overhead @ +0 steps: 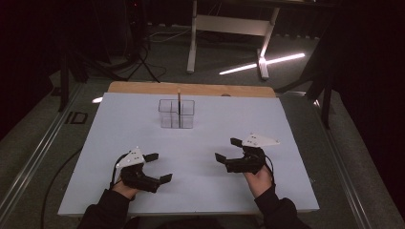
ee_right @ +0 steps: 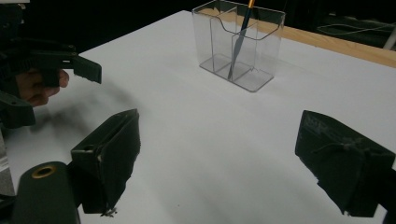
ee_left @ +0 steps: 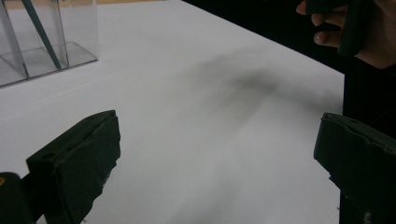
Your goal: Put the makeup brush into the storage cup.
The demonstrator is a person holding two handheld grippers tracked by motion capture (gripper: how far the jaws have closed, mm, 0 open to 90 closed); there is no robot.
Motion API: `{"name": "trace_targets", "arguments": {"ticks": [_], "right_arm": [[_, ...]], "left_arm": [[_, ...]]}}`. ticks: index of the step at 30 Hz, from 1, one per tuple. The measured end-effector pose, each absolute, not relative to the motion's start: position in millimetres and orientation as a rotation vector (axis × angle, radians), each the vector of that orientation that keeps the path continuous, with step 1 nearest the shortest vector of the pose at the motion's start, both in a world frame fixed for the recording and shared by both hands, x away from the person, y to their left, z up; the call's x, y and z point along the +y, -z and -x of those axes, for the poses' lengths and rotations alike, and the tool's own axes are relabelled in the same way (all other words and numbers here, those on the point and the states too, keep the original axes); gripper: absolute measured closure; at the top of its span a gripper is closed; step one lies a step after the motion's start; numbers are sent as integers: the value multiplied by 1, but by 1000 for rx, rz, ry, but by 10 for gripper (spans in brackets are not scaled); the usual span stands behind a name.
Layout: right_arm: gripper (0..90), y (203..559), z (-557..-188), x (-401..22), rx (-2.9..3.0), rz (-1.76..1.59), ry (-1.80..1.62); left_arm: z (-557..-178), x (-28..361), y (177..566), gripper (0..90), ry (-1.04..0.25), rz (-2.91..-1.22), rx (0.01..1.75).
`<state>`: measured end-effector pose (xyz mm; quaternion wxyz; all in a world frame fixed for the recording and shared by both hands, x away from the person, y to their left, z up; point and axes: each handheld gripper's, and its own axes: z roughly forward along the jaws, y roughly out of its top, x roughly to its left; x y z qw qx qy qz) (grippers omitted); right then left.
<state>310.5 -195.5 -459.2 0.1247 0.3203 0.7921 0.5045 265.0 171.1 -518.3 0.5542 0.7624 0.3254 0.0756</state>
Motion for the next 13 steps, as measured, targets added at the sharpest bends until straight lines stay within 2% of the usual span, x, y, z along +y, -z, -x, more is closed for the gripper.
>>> {"name": "trace_targets", "arguments": {"ticks": [13], "right_arm": [[138, 463, -311, -194, 2321, -939, -1456]], "left_arm": [[-265, 170, 520, 8, -179, -1815, 764]]}}
